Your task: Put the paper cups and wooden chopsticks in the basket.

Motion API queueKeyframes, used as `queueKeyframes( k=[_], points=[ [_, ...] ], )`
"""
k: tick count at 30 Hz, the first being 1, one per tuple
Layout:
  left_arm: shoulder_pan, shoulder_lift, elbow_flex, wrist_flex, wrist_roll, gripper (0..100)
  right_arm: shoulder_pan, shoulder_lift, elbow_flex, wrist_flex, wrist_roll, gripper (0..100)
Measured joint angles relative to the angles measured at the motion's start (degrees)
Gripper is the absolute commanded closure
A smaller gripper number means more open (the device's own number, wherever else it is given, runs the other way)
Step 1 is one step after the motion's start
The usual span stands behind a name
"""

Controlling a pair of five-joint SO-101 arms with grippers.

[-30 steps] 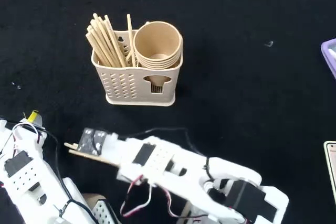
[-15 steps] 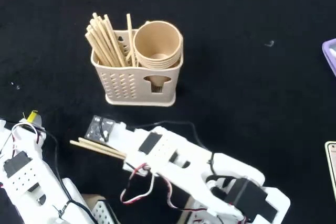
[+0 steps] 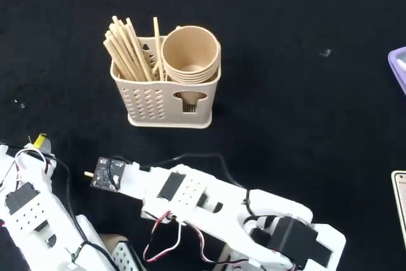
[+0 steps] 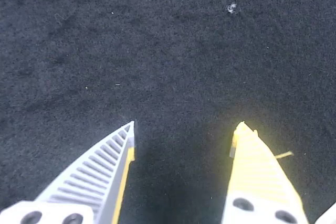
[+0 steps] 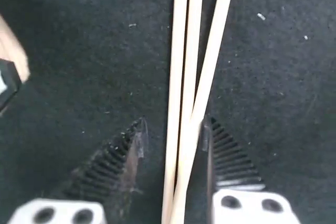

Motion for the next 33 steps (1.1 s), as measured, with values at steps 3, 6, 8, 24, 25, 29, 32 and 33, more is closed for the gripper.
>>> queueKeyframes(
  k=[3, 6, 8, 24, 25, 29, 32, 33],
  points=[
    [0.00, 0.00, 0.00, 0.00, 0.00, 71, 0.00, 0.00, 0.00, -0.09, 0.79, 83.6],
    [0.00, 0.00, 0.00, 0.00, 0.00, 71, 0.00, 0.18, 0.00, -0.09, 3.96, 83.5],
    [0.00, 0.00, 0.00, 0.00, 0.00, 71, 0.00, 1.41, 0.00, -0.09, 5.10, 83.5],
    [0.00, 0.00, 0.00, 0.00, 0.00, 71, 5.36, 11.52, -15.30, 13.63, 5.89, 98.8],
    [0.00, 0.00, 0.00, 0.00, 0.00, 71, 5.36, 9.76, -15.30, 15.21, 5.98, 98.8],
    [0.00, 0.00, 0.00, 0.00, 0.00, 71, 5.27, 2.20, -15.30, 19.96, 5.98, 98.8],
    [0.00, 0.00, 0.00, 0.00, 0.00, 71, 5.27, -4.66, -13.71, 22.51, 5.98, 98.8],
    [0.00, 0.00, 0.00, 0.00, 0.00, 71, 5.27, -6.86, -12.84, 22.68, 5.98, 98.8]
  ],
)
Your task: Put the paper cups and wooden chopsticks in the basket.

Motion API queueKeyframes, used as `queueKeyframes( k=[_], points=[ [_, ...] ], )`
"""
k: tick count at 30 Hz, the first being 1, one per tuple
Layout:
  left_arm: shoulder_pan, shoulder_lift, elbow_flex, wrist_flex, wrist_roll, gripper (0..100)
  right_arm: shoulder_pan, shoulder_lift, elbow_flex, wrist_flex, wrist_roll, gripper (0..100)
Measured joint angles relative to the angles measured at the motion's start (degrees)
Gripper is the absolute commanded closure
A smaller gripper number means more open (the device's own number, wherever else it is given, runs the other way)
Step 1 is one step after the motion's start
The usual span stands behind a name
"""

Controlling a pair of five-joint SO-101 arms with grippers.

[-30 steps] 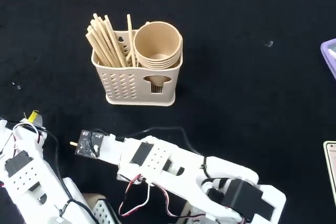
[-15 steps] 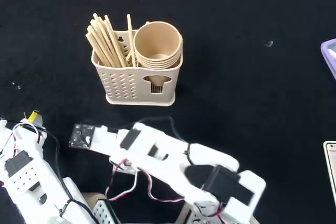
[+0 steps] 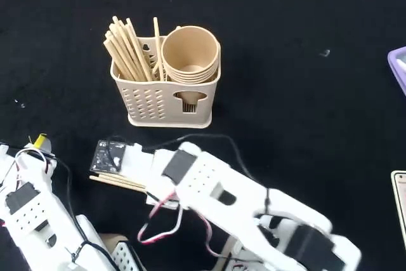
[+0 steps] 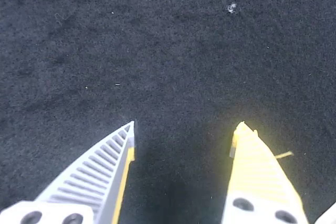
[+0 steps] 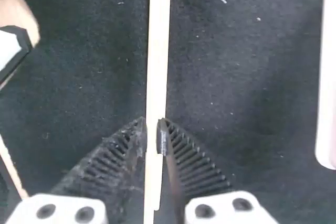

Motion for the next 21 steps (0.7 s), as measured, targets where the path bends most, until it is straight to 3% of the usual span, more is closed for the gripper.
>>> queueKeyframes(
  k=[5, 11, 18, 21],
  points=[
    [0.00, 0.00, 0.00, 0.00, 0.00, 71, 0.00, -6.24, 5.54, -3.87, 0.00, 98.6],
    [0.00, 0.00, 0.00, 0.00, 0.00, 71, -0.09, -0.09, 6.77, -12.92, -0.26, 98.6],
    [0.00, 0.00, 0.00, 0.00, 0.00, 71, -0.62, 9.67, -0.18, -12.92, -1.67, 98.8],
    [0.00, 0.00, 0.00, 0.00, 0.00, 71, 0.18, 7.56, -4.48, -6.68, -1.67, 98.8]
  ],
)
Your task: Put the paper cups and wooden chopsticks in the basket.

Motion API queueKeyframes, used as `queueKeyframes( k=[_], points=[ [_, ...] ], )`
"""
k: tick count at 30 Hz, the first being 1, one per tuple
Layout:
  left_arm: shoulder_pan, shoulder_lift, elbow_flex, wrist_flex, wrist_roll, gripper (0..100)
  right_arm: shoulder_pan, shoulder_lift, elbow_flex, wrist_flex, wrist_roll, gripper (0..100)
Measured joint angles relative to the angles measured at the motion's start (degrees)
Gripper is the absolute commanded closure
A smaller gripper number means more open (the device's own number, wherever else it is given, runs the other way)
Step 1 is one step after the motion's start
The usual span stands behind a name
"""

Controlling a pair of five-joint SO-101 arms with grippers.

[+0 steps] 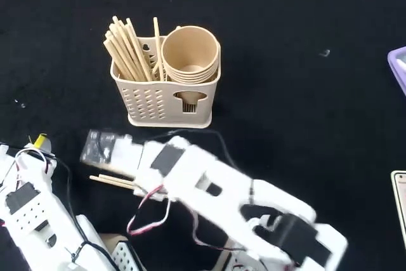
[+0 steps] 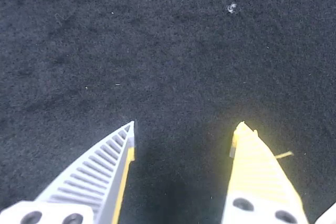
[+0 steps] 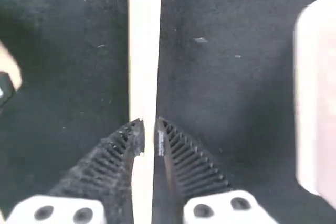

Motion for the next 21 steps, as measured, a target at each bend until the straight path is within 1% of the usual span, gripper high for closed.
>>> queueKeyframes(
  k=[2, 5, 8, 10, 13, 15, 21],
  points=[
    [0.00, 0.00, 0.00, 0.00, 0.00, 71, 2.29, -4.92, -3.34, 3.96, -0.26, 98.8],
    [0.00, 0.00, 0.00, 0.00, 0.00, 71, 5.10, -15.47, -7.30, 6.77, -0.26, 98.8],
    [0.00, 0.00, 0.00, 0.00, 0.00, 71, 6.33, -27.08, -9.23, 6.68, -0.44, 98.7],
    [0.00, 0.00, 0.00, 0.00, 0.00, 71, 7.38, -33.58, -9.32, 3.96, -0.44, 98.7],
    [0.00, 0.00, 0.00, 0.00, 0.00, 71, 9.05, -40.44, -9.05, -4.48, -1.67, 98.7],
    [0.00, 0.00, 0.00, 0.00, 0.00, 71, 10.37, -42.81, -7.30, -12.84, -4.92, 98.7],
    [0.00, 0.00, 0.00, 0.00, 0.00, 71, 15.38, -40.79, 2.20, -45.80, -17.23, 98.7]
  ],
)
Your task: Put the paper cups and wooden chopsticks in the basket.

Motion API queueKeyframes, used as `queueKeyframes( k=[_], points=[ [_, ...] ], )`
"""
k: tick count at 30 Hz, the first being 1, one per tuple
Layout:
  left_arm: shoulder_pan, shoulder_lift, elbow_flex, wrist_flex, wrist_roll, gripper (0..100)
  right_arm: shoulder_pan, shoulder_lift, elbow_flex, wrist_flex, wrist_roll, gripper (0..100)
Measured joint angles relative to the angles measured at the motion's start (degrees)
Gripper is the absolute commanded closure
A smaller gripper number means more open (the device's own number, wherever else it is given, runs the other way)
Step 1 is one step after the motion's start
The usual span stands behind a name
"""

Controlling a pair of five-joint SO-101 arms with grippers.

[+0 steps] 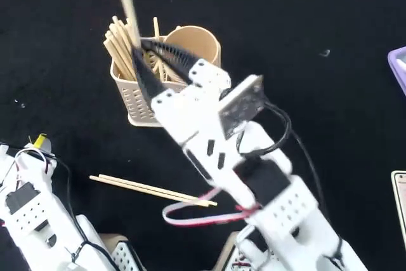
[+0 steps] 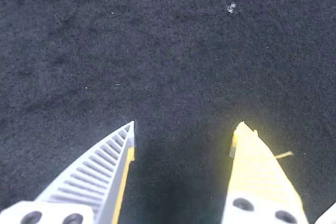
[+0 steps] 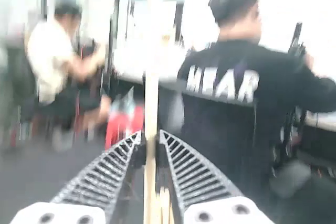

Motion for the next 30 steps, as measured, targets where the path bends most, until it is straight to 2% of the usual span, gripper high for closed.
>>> queueKeyframes(
  k=[3, 5, 13, 18, 23, 30],
  points=[
    [0.00, 0.00, 0.00, 0.00, 0.00, 71, 2.29, 5.36, 1.58, -13.01, -2.11, 98.7],
    [0.00, 0.00, 0.00, 0.00, 0.00, 71, 3.34, 9.49, 1.58, -16.97, -2.46, 98.7],
    [0.00, 0.00, 0.00, 0.00, 0.00, 71, 4.22, 24.35, 1.58, -19.43, -2.81, 97.8],
    [0.00, 0.00, 0.00, 0.00, 0.00, 71, 5.19, 26.64, 1.58, -19.16, -2.81, 83.5],
    [0.00, 0.00, 0.00, 0.00, 0.00, 71, 5.19, 24.97, 0.44, -9.14, -2.99, 86.4],
    [0.00, 0.00, 0.00, 0.00, 0.00, 71, 4.22, 8.97, -0.53, 11.78, -3.08, 86.9]
  ],
)
